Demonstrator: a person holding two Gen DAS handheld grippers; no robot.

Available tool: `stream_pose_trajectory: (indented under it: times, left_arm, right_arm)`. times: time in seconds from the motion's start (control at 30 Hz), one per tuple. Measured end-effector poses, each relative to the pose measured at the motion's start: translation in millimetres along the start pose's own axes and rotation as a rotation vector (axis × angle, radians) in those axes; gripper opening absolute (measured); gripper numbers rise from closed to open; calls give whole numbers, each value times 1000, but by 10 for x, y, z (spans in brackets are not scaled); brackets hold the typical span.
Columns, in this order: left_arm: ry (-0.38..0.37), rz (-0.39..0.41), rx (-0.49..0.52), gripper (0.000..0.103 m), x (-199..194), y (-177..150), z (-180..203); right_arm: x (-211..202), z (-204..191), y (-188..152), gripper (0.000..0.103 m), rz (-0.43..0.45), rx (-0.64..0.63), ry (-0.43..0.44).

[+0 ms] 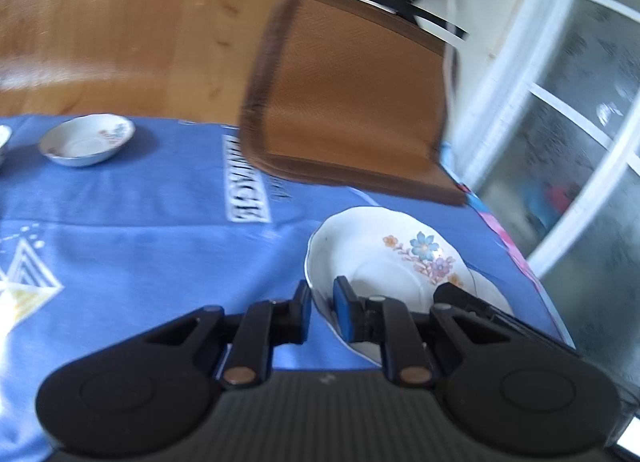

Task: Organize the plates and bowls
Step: 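Carry both saucers to the window area and lower them onto the cloth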

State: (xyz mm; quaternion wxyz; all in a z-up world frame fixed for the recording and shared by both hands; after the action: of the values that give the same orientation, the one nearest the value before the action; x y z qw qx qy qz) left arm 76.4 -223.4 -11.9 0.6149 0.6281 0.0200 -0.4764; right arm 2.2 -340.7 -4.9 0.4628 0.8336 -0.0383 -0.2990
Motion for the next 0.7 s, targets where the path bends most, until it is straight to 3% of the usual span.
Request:
stream_pose_trajectory:
  times: [0.27,0.57,0.7]
  left_arm:
    - [-51,-41,100,14,267,-34,728]
    - [-20,-60,156,15,445,-56,900]
    - [6,-74,170,16,441,-68,865]
  right_arm:
    - [-152,605,121,14,44,71,-91]
    - [-144,819,81,14,42,107,-105]
    - [-144,805,66,19,52,108,-111]
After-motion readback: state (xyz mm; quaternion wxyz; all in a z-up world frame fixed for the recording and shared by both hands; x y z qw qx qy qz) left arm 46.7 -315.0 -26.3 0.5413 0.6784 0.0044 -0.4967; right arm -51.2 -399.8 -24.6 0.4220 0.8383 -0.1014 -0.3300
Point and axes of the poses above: each gripper's, at about its wrist camera, not at the fingertips, and x roughly the way its jaws point, z to its right, y to its top, the point moved 9 cm from there along x, roughly the way its jaws point, and after that the axes turned 8 degrees about x, right-handed, at the moved point
